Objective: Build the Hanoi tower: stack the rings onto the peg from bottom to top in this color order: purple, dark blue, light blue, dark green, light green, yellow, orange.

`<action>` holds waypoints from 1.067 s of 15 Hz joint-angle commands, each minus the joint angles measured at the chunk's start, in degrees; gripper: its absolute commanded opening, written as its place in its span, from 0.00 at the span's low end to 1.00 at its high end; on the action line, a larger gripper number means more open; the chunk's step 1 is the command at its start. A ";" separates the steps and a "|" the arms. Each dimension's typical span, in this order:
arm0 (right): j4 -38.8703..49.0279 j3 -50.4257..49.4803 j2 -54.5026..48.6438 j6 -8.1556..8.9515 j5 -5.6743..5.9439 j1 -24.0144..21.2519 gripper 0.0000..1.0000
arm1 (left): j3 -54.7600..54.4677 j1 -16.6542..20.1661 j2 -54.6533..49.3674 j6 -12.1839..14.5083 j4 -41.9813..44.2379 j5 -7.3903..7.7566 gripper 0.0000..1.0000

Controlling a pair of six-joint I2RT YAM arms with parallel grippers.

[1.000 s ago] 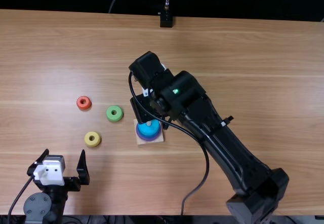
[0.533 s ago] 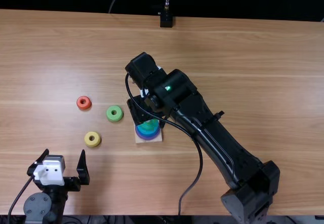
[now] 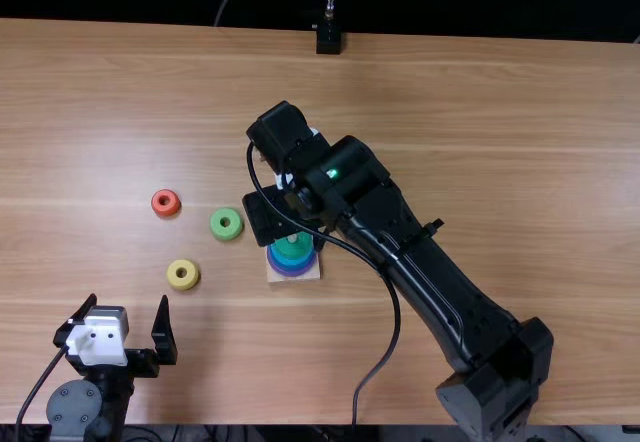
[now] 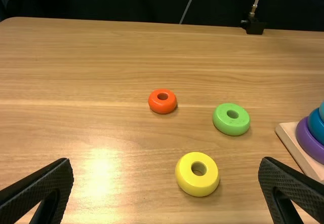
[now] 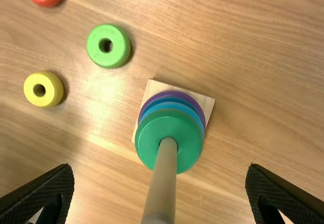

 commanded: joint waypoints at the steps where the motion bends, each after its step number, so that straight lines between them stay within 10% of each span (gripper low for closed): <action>1: 0.28 5.04 -0.62 0.45 0.17 -0.22 1.00 | -5.78 0.44 -0.67 0.60 -4.80 0.23 1.00; 7: 0.91 2.40 -9.76 -0.29 0.38 -6.20 1.00 | -5.78 0.44 -0.67 0.60 -4.80 0.23 1.00; 11: 18.31 -17.90 -25.84 -1.34 0.48 -15.78 1.00 | -5.78 0.44 -0.67 0.60 -4.80 0.23 1.00; 16: 41.20 -49.80 -51.07 -15.58 0.17 -26.76 1.00 | -5.78 0.44 -0.67 0.60 -4.80 0.23 1.00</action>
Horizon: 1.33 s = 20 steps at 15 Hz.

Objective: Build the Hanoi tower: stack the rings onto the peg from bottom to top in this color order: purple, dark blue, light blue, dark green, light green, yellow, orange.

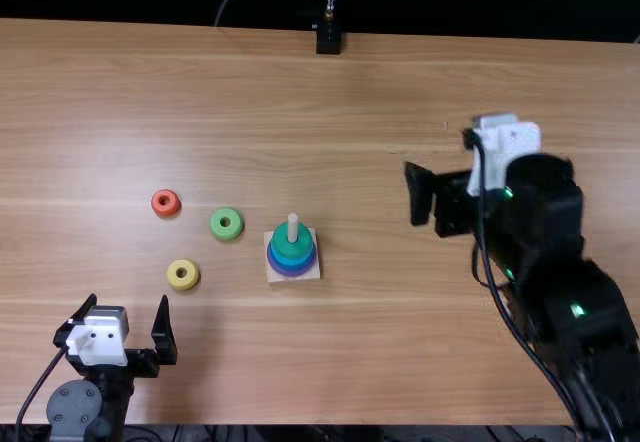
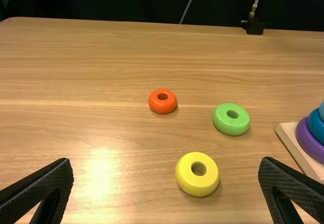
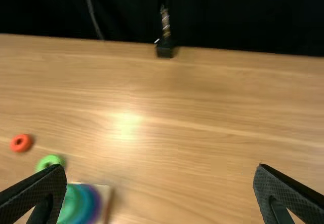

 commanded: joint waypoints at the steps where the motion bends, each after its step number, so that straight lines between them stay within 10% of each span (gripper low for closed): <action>1: 4.21 -7.03 -6.57 -4.74 0.08 -3.91 1.00 | -5.78 0.44 -0.67 0.60 -4.82 0.21 1.00; 9: 12.86 -34.72 -36.10 -3.89 0.19 -16.04 1.00 | -5.78 0.44 -0.67 0.60 -4.82 0.21 1.00; 20: 12.86 -55.02 -64.14 -3.79 0.19 -18.41 1.00 | -5.78 0.44 -0.67 0.60 -4.82 0.21 1.00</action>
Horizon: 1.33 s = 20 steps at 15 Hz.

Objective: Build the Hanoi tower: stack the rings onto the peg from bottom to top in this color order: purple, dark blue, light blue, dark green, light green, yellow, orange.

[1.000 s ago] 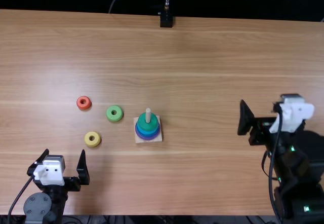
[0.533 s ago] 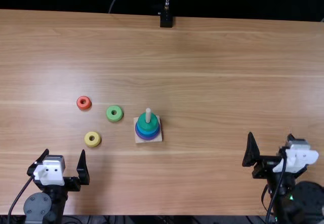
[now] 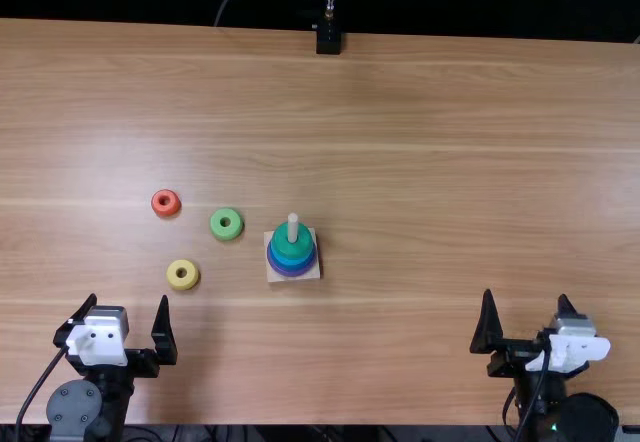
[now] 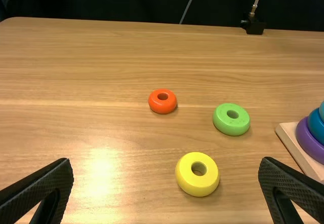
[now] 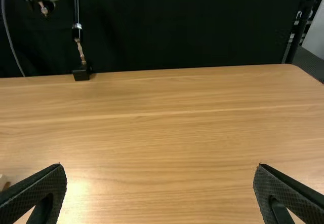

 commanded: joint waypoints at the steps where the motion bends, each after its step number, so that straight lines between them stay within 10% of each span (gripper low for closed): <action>1: 0.51 -1.94 -1.06 0.01 0.23 -0.51 1.00 | -5.78 0.44 -0.67 0.55 -4.80 0.21 1.00; 17: 4.83 -17.06 -5.89 -0.62 0.02 -0.25 1.00 | -5.78 0.44 -0.67 0.55 -4.80 0.21 1.00; 20: 3.78 -17.14 -5.89 -4.63 -0.08 -0.43 1.00 | -5.78 0.44 -0.67 0.55 -4.80 0.21 1.00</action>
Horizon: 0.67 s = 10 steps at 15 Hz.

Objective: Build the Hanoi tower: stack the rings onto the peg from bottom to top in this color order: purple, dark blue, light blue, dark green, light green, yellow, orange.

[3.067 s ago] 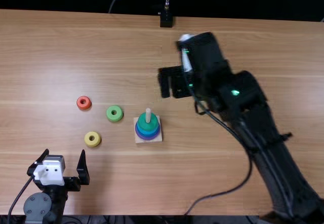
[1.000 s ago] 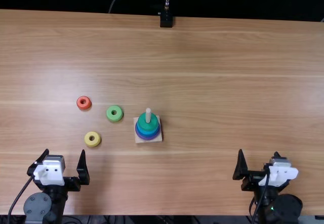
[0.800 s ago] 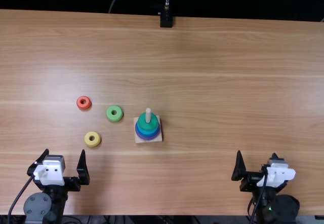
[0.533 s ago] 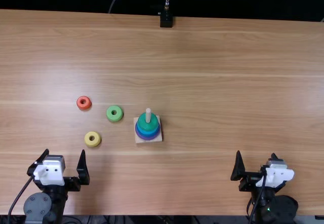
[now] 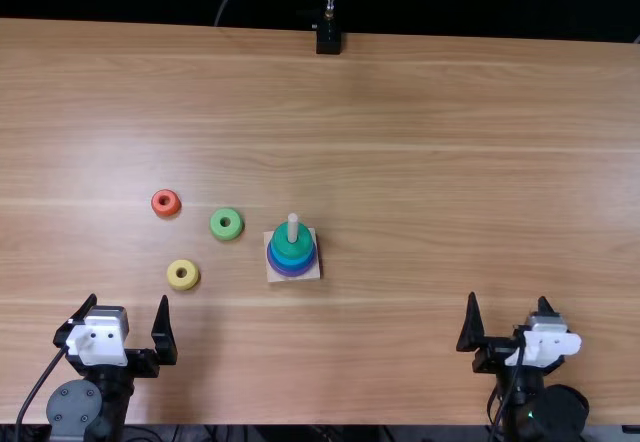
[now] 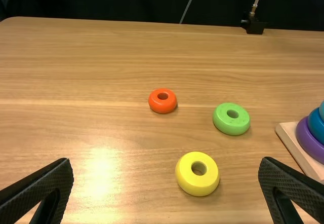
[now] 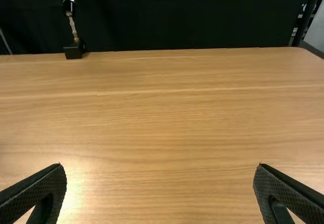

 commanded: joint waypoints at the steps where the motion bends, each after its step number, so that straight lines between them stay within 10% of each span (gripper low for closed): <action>1: -3.64 -3.66 -0.73 -4.04 -0.08 -0.34 1.00 | -5.80 0.46 -0.67 0.58 -4.73 0.23 1.00; 10: -5.75 -3.66 -0.73 -4.77 0.13 -0.43 1.00 | -5.80 0.46 -0.67 0.58 -4.73 0.23 1.00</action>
